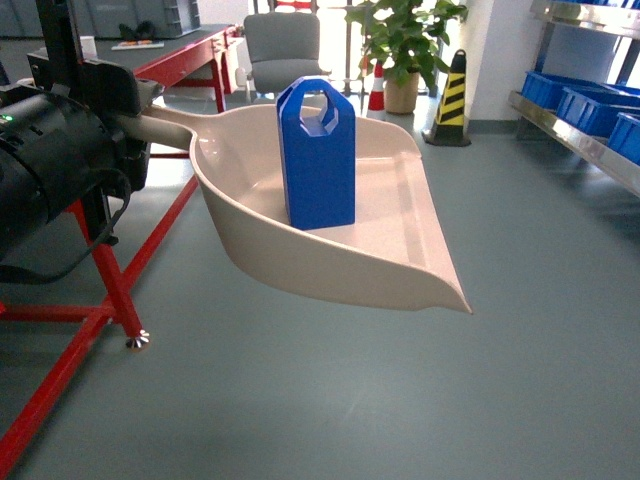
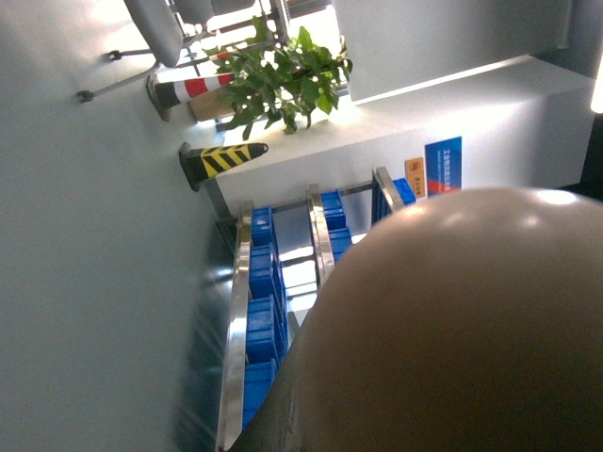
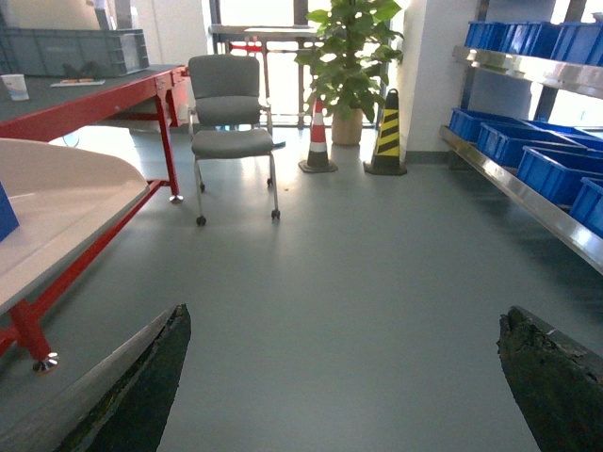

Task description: Place part in tray to right shelf

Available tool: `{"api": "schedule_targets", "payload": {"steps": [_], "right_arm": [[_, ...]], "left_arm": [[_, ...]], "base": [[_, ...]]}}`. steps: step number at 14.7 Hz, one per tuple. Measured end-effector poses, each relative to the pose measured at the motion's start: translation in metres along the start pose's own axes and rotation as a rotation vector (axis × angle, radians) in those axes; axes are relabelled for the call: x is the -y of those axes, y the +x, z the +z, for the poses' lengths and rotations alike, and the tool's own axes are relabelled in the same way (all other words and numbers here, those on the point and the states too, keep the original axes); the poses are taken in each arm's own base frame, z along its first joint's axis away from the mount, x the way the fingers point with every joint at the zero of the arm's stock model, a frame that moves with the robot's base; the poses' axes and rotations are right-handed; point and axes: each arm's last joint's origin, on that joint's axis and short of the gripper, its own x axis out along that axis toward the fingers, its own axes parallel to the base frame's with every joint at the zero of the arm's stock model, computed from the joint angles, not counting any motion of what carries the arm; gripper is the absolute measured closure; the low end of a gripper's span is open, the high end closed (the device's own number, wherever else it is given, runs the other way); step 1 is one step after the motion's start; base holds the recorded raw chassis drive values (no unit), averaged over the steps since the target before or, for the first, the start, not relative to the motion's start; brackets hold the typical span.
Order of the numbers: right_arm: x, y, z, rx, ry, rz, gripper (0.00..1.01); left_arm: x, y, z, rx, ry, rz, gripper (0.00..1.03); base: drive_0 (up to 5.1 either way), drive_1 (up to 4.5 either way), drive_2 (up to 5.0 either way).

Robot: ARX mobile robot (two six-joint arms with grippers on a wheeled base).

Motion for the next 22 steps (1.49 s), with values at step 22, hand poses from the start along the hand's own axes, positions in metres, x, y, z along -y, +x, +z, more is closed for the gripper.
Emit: {"api": "schedule_targets", "payload": {"steps": [22], "right_arm": [[0.0, 0.0, -0.0003, -0.003, 0.0, 0.0, 0.03]], "left_arm": [[0.0006, 0.0002, -0.0009, -0.002, -0.001, -0.004, 0.91]], "base": [[0.0, 4.31, -4.4]]}}
